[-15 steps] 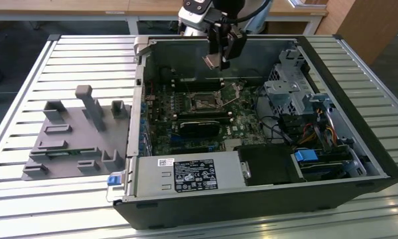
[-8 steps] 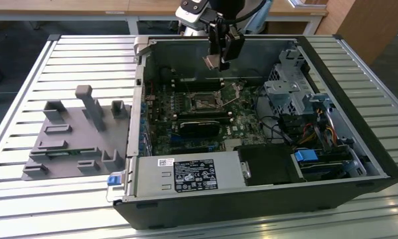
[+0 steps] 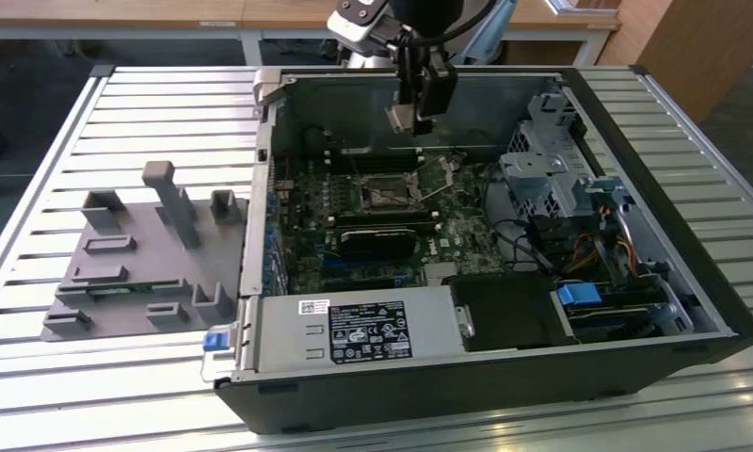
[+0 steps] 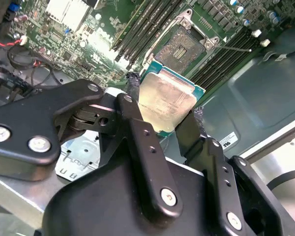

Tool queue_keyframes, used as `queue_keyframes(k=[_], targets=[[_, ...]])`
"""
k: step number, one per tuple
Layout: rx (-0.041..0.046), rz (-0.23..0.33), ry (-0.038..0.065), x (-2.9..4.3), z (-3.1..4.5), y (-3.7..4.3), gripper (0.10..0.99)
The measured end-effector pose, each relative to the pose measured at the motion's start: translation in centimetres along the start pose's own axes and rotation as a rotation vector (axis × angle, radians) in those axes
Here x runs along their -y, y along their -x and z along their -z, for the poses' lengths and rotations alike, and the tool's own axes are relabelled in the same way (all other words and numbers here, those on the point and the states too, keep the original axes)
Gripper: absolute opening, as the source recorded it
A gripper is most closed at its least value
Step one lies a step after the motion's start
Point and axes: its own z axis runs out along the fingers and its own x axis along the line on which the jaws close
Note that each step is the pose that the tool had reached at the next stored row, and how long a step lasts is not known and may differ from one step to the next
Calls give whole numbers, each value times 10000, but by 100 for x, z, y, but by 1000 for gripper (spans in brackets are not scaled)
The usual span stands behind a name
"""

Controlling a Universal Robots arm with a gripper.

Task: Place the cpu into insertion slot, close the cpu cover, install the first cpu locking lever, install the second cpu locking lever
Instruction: 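Place the cpu into insertion slot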

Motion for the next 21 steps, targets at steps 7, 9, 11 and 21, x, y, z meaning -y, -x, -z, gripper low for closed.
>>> queue_keyframes(k=[7, 9, 11, 21], targets=[[52, -660, 4, 1, -15, -3, 541], [68, -860, 5, 1, -19, -3, 541], [84, -1057, 6, 1, -23, -3, 541], [159, -1985, 12, 3, -43, -4, 541]])
